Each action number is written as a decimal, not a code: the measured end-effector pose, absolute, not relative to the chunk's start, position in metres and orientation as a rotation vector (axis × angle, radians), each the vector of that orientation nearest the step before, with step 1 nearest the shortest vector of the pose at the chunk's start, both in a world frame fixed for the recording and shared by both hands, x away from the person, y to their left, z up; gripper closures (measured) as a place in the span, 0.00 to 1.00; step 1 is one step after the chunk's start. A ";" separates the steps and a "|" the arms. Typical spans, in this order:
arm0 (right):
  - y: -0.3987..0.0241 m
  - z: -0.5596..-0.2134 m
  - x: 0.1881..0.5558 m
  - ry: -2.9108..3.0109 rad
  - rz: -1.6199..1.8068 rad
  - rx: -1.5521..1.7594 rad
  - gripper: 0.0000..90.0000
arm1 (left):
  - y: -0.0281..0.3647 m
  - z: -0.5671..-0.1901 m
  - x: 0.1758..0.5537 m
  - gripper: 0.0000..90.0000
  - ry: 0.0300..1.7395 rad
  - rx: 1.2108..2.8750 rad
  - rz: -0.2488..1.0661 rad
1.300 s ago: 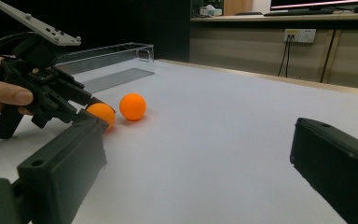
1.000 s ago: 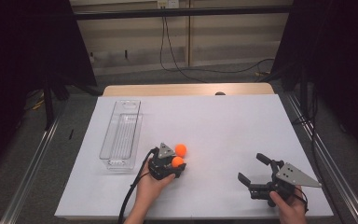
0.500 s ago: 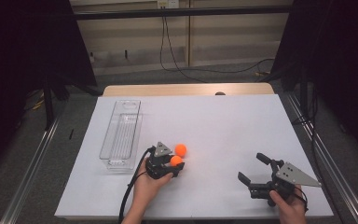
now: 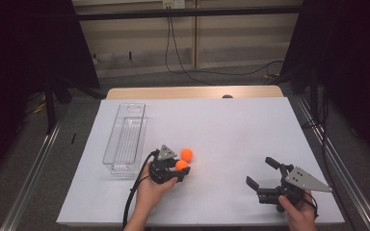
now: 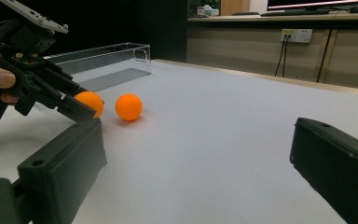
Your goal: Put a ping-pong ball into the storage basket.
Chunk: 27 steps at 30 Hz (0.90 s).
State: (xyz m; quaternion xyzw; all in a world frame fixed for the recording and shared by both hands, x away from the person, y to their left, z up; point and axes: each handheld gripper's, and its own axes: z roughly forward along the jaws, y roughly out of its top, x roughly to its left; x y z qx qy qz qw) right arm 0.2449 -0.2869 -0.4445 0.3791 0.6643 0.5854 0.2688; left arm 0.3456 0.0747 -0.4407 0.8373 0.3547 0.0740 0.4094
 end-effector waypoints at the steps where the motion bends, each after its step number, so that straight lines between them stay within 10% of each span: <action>1: -0.287 -0.445 0.245 1.794 1.578 1.024 0.03 | 0.075 -0.440 0.346 0.56 0.892 2.111 0.188; 27: -0.289 -0.446 0.248 1.785 1.575 1.030 0.03 | 0.080 -0.431 0.347 0.57 0.916 2.079 0.154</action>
